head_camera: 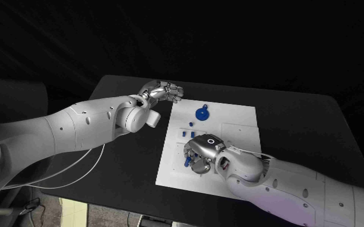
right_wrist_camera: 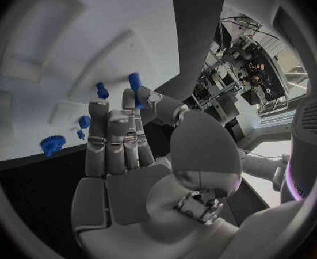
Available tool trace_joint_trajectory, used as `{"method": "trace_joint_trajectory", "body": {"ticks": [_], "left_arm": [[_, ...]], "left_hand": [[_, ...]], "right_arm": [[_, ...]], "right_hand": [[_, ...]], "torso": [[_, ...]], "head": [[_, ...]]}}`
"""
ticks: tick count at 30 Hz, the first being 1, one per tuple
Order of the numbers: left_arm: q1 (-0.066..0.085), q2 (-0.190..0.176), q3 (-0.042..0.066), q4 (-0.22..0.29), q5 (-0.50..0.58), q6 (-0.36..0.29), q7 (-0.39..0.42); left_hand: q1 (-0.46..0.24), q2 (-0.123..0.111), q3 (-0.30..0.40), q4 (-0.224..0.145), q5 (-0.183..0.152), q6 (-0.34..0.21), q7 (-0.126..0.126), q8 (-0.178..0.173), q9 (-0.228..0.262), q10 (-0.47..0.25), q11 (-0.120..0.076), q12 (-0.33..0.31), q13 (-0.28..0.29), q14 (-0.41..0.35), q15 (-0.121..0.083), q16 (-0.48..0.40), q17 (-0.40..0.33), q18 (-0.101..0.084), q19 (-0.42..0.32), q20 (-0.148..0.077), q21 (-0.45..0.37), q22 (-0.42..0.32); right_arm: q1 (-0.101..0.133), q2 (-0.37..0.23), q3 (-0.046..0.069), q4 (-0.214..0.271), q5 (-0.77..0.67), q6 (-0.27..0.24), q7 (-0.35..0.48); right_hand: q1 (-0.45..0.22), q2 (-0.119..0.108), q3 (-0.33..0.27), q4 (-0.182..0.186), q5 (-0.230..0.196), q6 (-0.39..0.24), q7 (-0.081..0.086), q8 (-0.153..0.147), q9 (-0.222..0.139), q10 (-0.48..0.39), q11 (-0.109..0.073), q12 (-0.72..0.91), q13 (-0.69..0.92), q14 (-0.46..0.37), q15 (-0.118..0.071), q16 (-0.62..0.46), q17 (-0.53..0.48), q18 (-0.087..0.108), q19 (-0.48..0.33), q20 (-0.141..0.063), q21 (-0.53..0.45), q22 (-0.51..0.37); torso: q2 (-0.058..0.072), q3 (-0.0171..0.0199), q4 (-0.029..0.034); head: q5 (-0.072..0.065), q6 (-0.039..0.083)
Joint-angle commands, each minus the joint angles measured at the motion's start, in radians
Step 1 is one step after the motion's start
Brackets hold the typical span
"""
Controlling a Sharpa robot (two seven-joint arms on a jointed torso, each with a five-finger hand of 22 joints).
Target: Assemble the parts on the task board
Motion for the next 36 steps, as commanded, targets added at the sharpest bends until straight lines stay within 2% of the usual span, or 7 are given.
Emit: {"method": "trace_joint_trajectory", "body": {"ticks": [1, 6, 12, 21, 30, 32, 36], "left_arm": [[0.001, 0.002, 0.001, 0.002, 0.000, 0.011, 0.006], [0.001, 0.002, 0.001, 0.002, 0.000, 0.011, 0.006], [0.001, 0.003, 0.001, 0.003, 0.000, 0.011, 0.005], [0.001, 0.003, 0.001, 0.003, 0.000, 0.010, 0.005], [0.001, 0.003, 0.001, 0.004, 0.000, 0.010, 0.005], [0.001, 0.003, 0.001, 0.004, 0.000, 0.010, 0.005], [0.001, 0.002, 0.001, 0.004, 0.000, 0.010, 0.004]], "left_hand": [[-0.003, -0.004, 0.000, 0.006, -0.001, -0.007, -0.003, 0.003, -0.002, 0.005, 0.005, -0.004, -0.002, 0.005, 0.001, -0.004, 0.001, 0.012, 0.004, 0.005, -0.007, 0.001], [-0.003, -0.004, 0.000, 0.006, -0.001, -0.007, -0.003, 0.004, -0.002, 0.004, 0.005, -0.004, -0.002, 0.005, 0.001, -0.004, 0.002, 0.012, 0.004, 0.006, -0.007, 0.001], [-0.003, -0.004, 0.000, 0.006, -0.001, -0.007, -0.003, 0.004, -0.002, 0.004, 0.005, -0.004, -0.002, 0.005, 0.001, -0.005, 0.002, 0.012, 0.004, 0.006, -0.007, 0.001], [-0.003, -0.004, 0.000, 0.006, -0.001, -0.007, -0.003, 0.004, -0.002, 0.004, 0.005, -0.004, -0.002, 0.005, 0.001, -0.005, 0.002, 0.012, 0.004, 0.006, -0.008, 0.001], [-0.003, -0.004, -0.001, 0.006, -0.001, -0.007, -0.003, 0.004, -0.002, 0.004, 0.005, -0.004, -0.002, 0.005, 0.001, -0.006, 0.003, 0.012, 0.004, 0.006, -0.008, 0.002], [-0.003, -0.004, -0.001, 0.006, -0.001, -0.007, -0.003, 0.004, -0.002, 0.004, 0.005, -0.004, -0.002, 0.005, 0.001, -0.006, 0.003, 0.012, 0.004, 0.006, -0.008, 0.002], [-0.003, -0.004, -0.001, 0.006, -0.001, -0.007, -0.003, 0.004, -0.002, 0.004, 0.005, -0.004, -0.002, 0.005, 0.001, -0.006, 0.003, 0.012, 0.004, 0.006, -0.008, 0.002]], "right_arm": [[-0.001, 0.002, 0.000, 0.001, -0.035, 0.009, -0.011], [-0.001, 0.005, -0.001, 0.002, -0.040, 0.040, -0.010], [-0.001, 0.007, -0.010, 0.003, -0.046, 0.085, -0.008], [-0.001, 0.016, -0.026, -0.002, -0.056, 0.095, -0.008], [-0.001, 0.018, -0.030, 0.001, -0.024, 0.080, 0.006], [-0.001, 0.017, -0.030, 0.001, -0.015, 0.069, 0.007], [-0.001, 0.015, -0.030, 0.000, -0.003, 0.050, 0.007]], "right_hand": [[0.002, 0.009, 0.002, -0.006, -0.003, 0.008, 0.002, 0.004, 0.008, 0.008, 0.001, 0.006, 0.001, 0.000, -0.007, -0.001, -0.001, 0.050, 0.004, 0.000, 0.006, 0.017], [0.002, 0.008, 0.002, -0.006, -0.003, 0.008, 0.001, 0.004, 0.008, 0.008, 0.001, 0.006, 0.001, 0.000, -0.007, -0.001, -0.001, 0.050, 0.005, 0.000, 0.006, 0.017], [0.002, 0.008, 0.002, -0.007, -0.003, 0.008, 0.001, 0.004, 0.008, 0.008, 0.001, 0.006, 0.001, 0.000, -0.007, -0.001, -0.001, 0.050, 0.005, 0.000, 0.006, 0.017], [0.000, 0.008, 0.002, -0.008, -0.003, 0.008, 0.002, 0.004, 0.008, 0.007, 0.002, 0.005, 0.002, -0.001, -0.007, -0.001, -0.001, 0.050, 0.004, 0.001, 0.006, 0.017], [-0.004, 0.006, 0.002, -0.009, -0.002, 0.004, 0.004, 0.000, 0.007, 0.002, 0.003, 0.003, 0.001, -0.003, -0.005, -0.004, -0.001, 0.050, 0.001, 0.002, 0.004, 0.017], [-0.010, -0.004, -0.002, -0.010, -0.001, 0.002, 0.005, -0.002, 0.006, -0.001, 0.005, 0.001, 0.001, -0.004, -0.003, -0.005, -0.002, 0.050, 0.000, 0.003, 0.003, 0.017], [-0.028, -0.049, -0.026, -0.003, 0.000, -0.023, 0.015, -0.018, -0.001, -0.026, 0.014, -0.014, -0.004, -0.004, 0.006, -0.007, -0.003, 0.050, 0.001, 0.003, 0.003, 0.017]], "torso": [[0.000, -0.0003, 0.0003], [0.000, 0.0000, 0.0001], [0.000, 0.0001, 0.0000], [0.000, 0.0006, -0.0001], [0.000, 0.0008, -0.0001], [0.000, 0.0004, -0.0001], [0.000, 0.0002, -0.0002]], "head": [[0.000, 0.000], [0.000, -0.001], [-0.001, -0.002], [-0.001, -0.005], [-0.003, -0.006], [-0.004, -0.005], [-0.004, -0.005]]}}
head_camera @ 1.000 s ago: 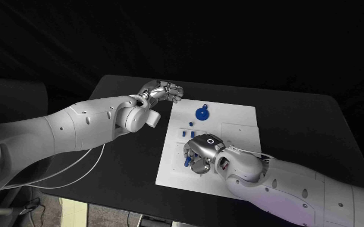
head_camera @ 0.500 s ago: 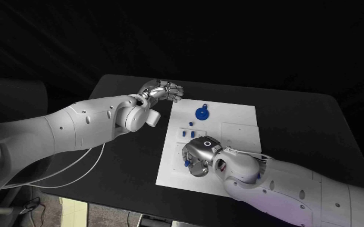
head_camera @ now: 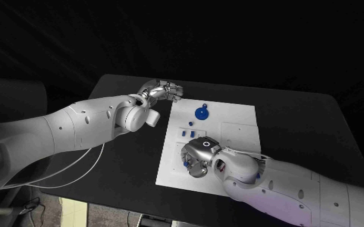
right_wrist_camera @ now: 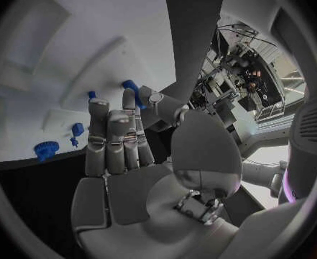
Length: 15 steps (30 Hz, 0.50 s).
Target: Assemble the parts on the task board
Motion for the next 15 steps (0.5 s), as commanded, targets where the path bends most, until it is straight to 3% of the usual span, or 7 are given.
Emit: {"method": "trace_joint_trajectory", "body": {"ticks": [1, 4, 9, 15], "left_arm": [[0.001, 0.001, 0.001, 0.003, 0.000, 0.010, 0.006], [0.001, 0.000, 0.001, 0.002, 0.000, 0.010, 0.006], [0.001, -0.002, 0.001, 0.002, 0.000, 0.010, 0.005], [0.001, -0.003, 0.001, 0.002, 0.000, 0.011, 0.005]], "left_hand": [[-0.003, -0.004, -0.001, 0.006, -0.001, -0.007, -0.003, 0.004, -0.001, 0.004, 0.005, -0.004, -0.001, 0.005, 0.001, -0.006, 0.002, 0.015, 0.004, 0.006, -0.004, 0.001], [-0.003, -0.005, -0.001, 0.006, -0.001, -0.007, -0.003, 0.004, -0.001, 0.004, 0.005, -0.004, -0.001, 0.005, 0.001, -0.006, 0.002, 0.015, 0.004, 0.006, -0.004, 0.002], [-0.003, -0.005, -0.001, 0.006, -0.001, -0.007, -0.003, 0.004, -0.001, 0.004, 0.005, -0.004, -0.001, 0.005, 0.001, -0.007, 0.002, 0.015, 0.004, 0.006, -0.005, 0.002], [-0.003, -0.005, -0.001, 0.006, -0.001, -0.008, -0.003, 0.004, -0.002, 0.004, 0.005, -0.004, -0.001, 0.005, 0.001, -0.007, 0.003, 0.015, 0.004, 0.006, -0.005, 0.002]], "right_arm": [[-0.005, -0.003, -0.005, -0.002, 0.029, 0.000, 0.010], [-0.005, -0.006, -0.005, -0.002, 0.040, -0.019, 0.011], [-0.005, -0.015, -0.004, 0.001, 0.058, -0.043, 0.012], [-0.005, -0.022, -0.004, 0.005, 0.063, -0.065, 0.013]], "right_hand": [[-0.009, -0.036, -0.016, 0.011, 0.000, -0.023, 0.008, -0.018, -0.008, -0.023, 0.008, -0.010, -0.003, -0.004, 0.009, -0.007, -0.002, 0.046, 0.002, 0.002, 0.002, 0.017], [-0.010, -0.070, -0.032, 0.024, -0.002, -0.050, 0.020, -0.034, -0.014, -0.050, 0.018, -0.025, -0.009, -0.004, 0.018, -0.008, -0.002, 0.046, 0.002, -0.001, 0.000, 0.016], [0.010, -0.104, -0.055, 0.024, 0.001, -0.125, 0.051, -0.072, -0.029, -0.128, 0.046, -0.062, -0.027, -0.012, 0.045, -0.008, -0.001, 0.046, -0.009, -0.002, -0.007, 0.016], [0.022, -0.113, -0.075, 0.022, 0.001, -0.160, 0.068, -0.085, -0.033, -0.165, 0.060, -0.059, -0.036, -0.023, 0.059, -0.005, 0.001, 0.046, -0.020, 0.004, -0.010, 0.019]], "torso": [[0.000, -0.0004, -0.0001], [0.000, -0.0005, -0.0002], [0.000, -0.0002, 0.0003], [0.000, -0.0002, -0.0001]], "head": [[0.000, 0.000], [-0.001, 0.001], [-0.002, 0.001], [-0.004, 0.003]]}}
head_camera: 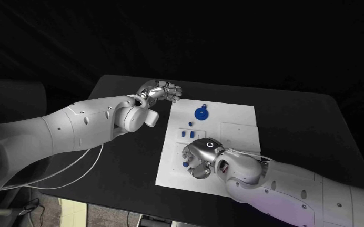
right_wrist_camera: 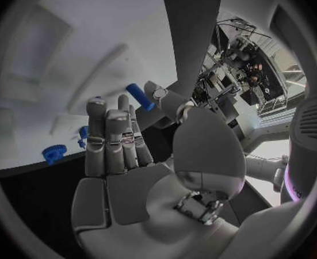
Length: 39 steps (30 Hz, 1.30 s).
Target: Assemble the parts on the task board
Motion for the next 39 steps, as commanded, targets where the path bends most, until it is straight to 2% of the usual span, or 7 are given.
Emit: {"method": "trace_joint_trajectory", "body": {"ticks": [1, 10, 19, 23, 31, 34, 39], "left_arm": [[0.001, 0.001, 0.001, 0.003, 0.000, 0.011, 0.006], [0.001, -0.001, 0.001, 0.001, 0.000, 0.012, 0.006], [0.001, -0.002, 0.001, -0.010, 0.000, 0.008, 0.010], [0.001, 0.000, 0.000, -0.018, 0.001, 0.008, 0.013], [-0.005, 0.012, 0.000, -0.040, 0.010, 0.008, 0.017], [-0.011, 0.017, 0.000, -0.048, 0.013, 0.011, 0.017], [-0.021, 0.020, -0.001, -0.057, 0.015, 0.012, 0.017]], "left_hand": [[-0.003, -0.005, -0.001, 0.006, -0.001, -0.005, 0.000, 0.004, -0.002, 0.004, 0.005, -0.004, -0.001, 0.005, 0.001, -0.003, 0.002, 0.020, 0.004, 0.006, -0.005, 0.001], [-0.003, -0.005, -0.001, 0.007, -0.001, -0.005, 0.000, 0.004, -0.002, 0.004, 0.005, -0.004, -0.002, 0.005, 0.001, -0.004, 0.003, 0.020, 0.004, 0.006, -0.005, 0.001], [-0.003, -0.005, -0.001, 0.007, -0.002, -0.005, 0.000, 0.004, -0.002, 0.004, 0.005, -0.004, -0.002, 0.006, 0.001, -0.004, 0.003, 0.020, 0.004, 0.006, -0.005, 0.002], [-0.003, -0.005, -0.001, 0.007, -0.002, -0.005, 0.000, 0.004, -0.002, 0.004, 0.005, -0.004, -0.002, 0.006, 0.001, -0.005, 0.003, 0.020, 0.004, 0.006, -0.006, 0.002], [-0.003, -0.005, -0.002, 0.007, -0.002, -0.005, 0.000, 0.005, -0.002, 0.005, 0.005, -0.003, -0.002, 0.006, 0.001, -0.005, 0.004, 0.020, 0.004, 0.006, -0.006, 0.002], [-0.004, -0.005, -0.002, 0.008, -0.002, -0.005, 0.000, 0.005, -0.002, 0.005, 0.005, -0.003, -0.002, 0.006, 0.001, -0.005, 0.005, 0.020, 0.005, 0.006, -0.006, 0.002], [-0.004, -0.004, -0.002, 0.008, -0.002, -0.005, 0.000, 0.005, -0.002, 0.005, 0.005, -0.003, -0.002, 0.006, 0.001, -0.006, 0.005, 0.020, 0.005, 0.006, -0.006, 0.003]], "right_arm": [[-0.001, -0.005, 0.000, 0.006, 0.017, -0.034, 0.010], [0.000, -0.048, 0.003, 0.055, 0.057, -0.087, 0.009], [0.025, -0.156, 0.072, 0.150, 0.338, -0.119, 0.071], [0.049, -0.205, 0.108, 0.162, 0.487, -0.078, 0.075], [0.126, -0.310, 0.116, 0.143, 0.637, 0.079, 0.041], [0.137, -0.337, 0.116, 0.126, 0.653, 0.149, -0.005], [0.137, -0.366, 0.115, 0.116, 0.662, 0.245, -0.113]], "right_hand": [[0.002, -0.008, -0.007, -0.001, 0.001, -0.009, 0.002, -0.004, -0.002, -0.019, 0.012, 0.002, -0.002, -0.002, 0.006, -0.001, 0.001, 0.064, -0.007, 0.003, -0.006, 0.019], [0.009, -0.010, -0.017, -0.008, 0.007, -0.018, 0.006, -0.004, -0.001, -0.030, 0.015, 0.016, -0.004, -0.003, 0.008, 0.003, 0.002, 0.064, -0.008, 0.004, -0.005, 0.020], [0.007, -0.004, -0.012, 0.024, 0.010, -0.003, -0.002, 0.011, 0.006, -0.001, -0.001, 0.067, 0.005, 0.002, -0.007, 0.008, -0.001, 0.064, 0.002, 0.002, -0.002, 0.018], [-0.013, 0.014, -0.030, 0.042, 0.035, 0.004, -0.008, 0.018, 0.010, 0.033, -0.015, 0.110, 0.027, 0.009, -0.021, 0.010, -0.002, 0.064, 0.009, -0.001, 0.001, 0.019], [-0.069, 0.061, -0.105, 0.056, 0.043, 0.016, -0.037, 0.028, 0.031, 0.061, -0.057, 0.406, 0.267, 0.021, -0.070, 0.010, -0.003, 0.064, 0.022, -0.010, -0.002, 0.015], [-0.116, 0.057, -0.117, 0.080, 0.012, 0.019, -0.066, 0.023, 0.041, -0.062, -0.078, 0.777, 0.596, 0.030, -0.065, 0.015, 0.003, 0.064, 0.033, -0.020, -0.002, 0.018], [-0.180, 0.085, -0.128, 0.131, 0.001, 0.039, -0.060, 0.032, 0.051, -0.021, -0.082, 0.914, 0.694, 0.047, -0.082, 0.060, 0.036, 0.064, 0.061, -0.025, 0.022, 0.024]], "torso": [[0.000, 0.0001, 0.0000], [0.000, 0.0003, -0.0001], [-0.001, 0.0006, -0.0019], [-0.003, 0.0018, -0.0034], [-0.012, 0.0047, -0.0154], [-0.017, 0.0070, -0.0209], [-0.026, 0.0107, -0.0269]], "head": [[-0.001, 0.001], [-0.006, 0.005], [-0.023, 0.016], [-0.032, 0.021], [-0.050, 0.028], [-0.056, 0.031], [-0.060, 0.026]]}}
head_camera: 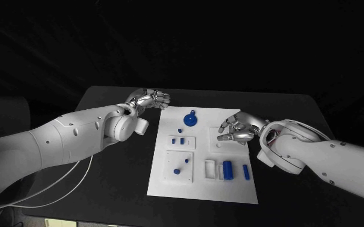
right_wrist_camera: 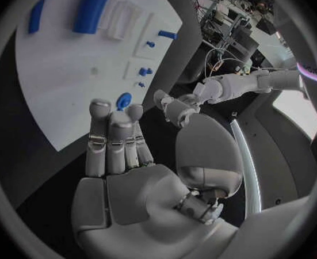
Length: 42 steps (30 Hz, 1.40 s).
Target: Assemble the parts on the task board
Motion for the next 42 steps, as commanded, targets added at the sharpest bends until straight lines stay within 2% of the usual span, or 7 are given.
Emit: {"method": "trace_joint_trajectory", "body": {"ticks": [1, 7, 12, 22, 31, 35, 42], "left_arm": [[-0.006, 0.004, 0.000, -0.006, 0.011, 0.013, 0.015], [-0.019, 0.005, 0.000, -0.014, 0.017, 0.014, 0.017], [-0.029, 0.006, 0.000, -0.014, 0.021, 0.017, 0.021], [-0.034, -0.010, -0.007, 0.031, 0.027, 0.021, 0.022], [-0.034, -0.016, -0.017, 0.060, 0.027, 0.027, 0.026], [-0.034, -0.018, -0.020, 0.069, 0.027, 0.028, 0.025], [-0.034, -0.022, -0.020, 0.073, 0.027, 0.029, 0.023]], "left_hand": [[-0.004, -0.004, 0.001, 0.006, -0.003, -0.005, 0.000, 0.005, -0.001, 0.005, 0.005, -0.003, -0.002, 0.006, 0.001, -0.006, 0.001, 0.011, 0.002, 0.004, -0.006, 0.001], [-0.006, -0.004, 0.000, 0.007, -0.003, -0.006, 0.000, 0.005, -0.002, 0.005, 0.004, -0.004, -0.002, 0.006, 0.001, -0.007, 0.002, 0.011, 0.002, 0.004, -0.007, 0.001], [-0.010, -0.004, -0.003, 0.008, -0.004, -0.007, 0.000, 0.004, -0.002, 0.004, 0.004, -0.004, -0.003, 0.006, 0.001, -0.008, 0.004, 0.010, 0.002, 0.004, -0.008, 0.002], [-0.025, -0.010, -0.012, 0.014, -0.008, -0.008, 0.001, 0.005, -0.004, 0.003, 0.004, -0.004, -0.004, 0.006, 0.001, -0.013, 0.008, 0.010, 0.002, 0.004, -0.011, 0.004], [-0.126, -0.024, -0.124, 0.006, -0.031, -0.015, 0.000, 0.006, -0.006, 0.000, 0.004, -0.004, -0.010, 0.005, 0.000, -0.026, 0.025, 0.017, -0.001, 0.002, -0.025, 0.006], [-0.148, -0.024, -0.145, 0.004, -0.031, -0.017, 0.001, 0.006, -0.007, 0.000, 0.004, -0.004, -0.012, 0.005, 0.001, -0.030, 0.029, 0.017, 0.002, 0.004, -0.029, 0.006], [-0.154, -0.020, -0.150, 0.003, -0.030, -0.018, 0.001, 0.006, -0.007, -0.001, 0.004, -0.004, -0.013, 0.006, 0.001, -0.032, 0.031, 0.019, 0.003, 0.003, -0.032, 0.006]], "right_arm": [[-0.001, -0.016, -0.001, -0.001, 0.053, 0.164, -0.133], [-0.002, -0.036, -0.019, -0.004, 0.112, 0.216, -0.232], [-0.015, -0.045, -0.043, 0.006, 0.126, 0.231, -0.272], [-0.064, -0.036, -0.068, -0.009, 0.075, 0.237, -0.301], [-0.100, -0.004, -0.071, -0.027, 0.045, 0.201, -0.299], [-0.114, 0.022, -0.072, -0.051, 0.038, 0.193, -0.297], [-0.132, 0.060, -0.072, -0.085, 0.030, 0.186, -0.292]], "right_hand": [[-0.037, 0.010, -0.003, 0.026, -0.007, 0.023, -0.001, 0.005, 0.007, 0.001, -0.007, 0.065, 0.049, 0.005, 0.001, 0.021, 0.018, 0.050, 0.013, -0.003, 0.012, 0.024], [-0.098, 0.039, -0.004, 0.044, -0.010, 0.029, -0.005, 0.011, 0.027, -0.025, -0.009, 0.142, 0.121, -0.004, -0.005, 0.053, 0.053, 0.050, 0.015, -0.018, 0.037, 0.025], [-0.140, 0.049, -0.008, 0.049, -0.012, 0.038, -0.008, 0.017, 0.039, -0.031, -0.013, 0.160, 0.141, -0.007, -0.008, 0.061, 0.064, 0.050, 0.014, -0.021, 0.050, 0.024], [-0.215, 0.046, -0.012, 0.054, -0.012, 0.047, -0.014, 0.021, 0.058, -0.035, -0.018, 0.170, 0.157, -0.009, -0.013, 0.069, 0.077, 0.050, 0.009, -0.027, 0.069, 0.023], [-0.235, 0.037, -0.012, 0.052, -0.012, 0.049, -0.015, 0.021, 0.063, -0.035, -0.020, 0.169, 0.159, -0.010, -0.015, 0.070, 0.080, 0.050, 0.007, -0.028, 0.074, 0.022], [-0.241, 0.035, -0.011, 0.052, -0.012, 0.049, -0.015, 0.021, 0.064, -0.035, -0.020, 0.169, 0.160, -0.010, -0.015, 0.070, 0.081, 0.050, 0.007, -0.028, 0.075, 0.022], [-0.245, 0.032, -0.011, 0.051, -0.012, 0.048, -0.015, 0.020, 0.066, -0.035, -0.020, 0.169, 0.160, -0.010, -0.015, 0.069, 0.081, 0.050, 0.006, -0.028, 0.077, 0.022]], "torso": [[-0.010, 0.0047, -0.0078], [-0.020, 0.0080, -0.0134], [-0.030, 0.0069, -0.0173], [-0.060, 0.0015, -0.0228], [-0.083, -0.0078, -0.0273], [-0.085, -0.0129, -0.0223], [-0.082, -0.0130, -0.0213]], "head": [[-0.003, -0.004], [-0.005, -0.011], [-0.012, -0.016], [-0.020, -0.024], [-0.019, -0.035], [-0.025, -0.039], [-0.024, -0.045]]}}
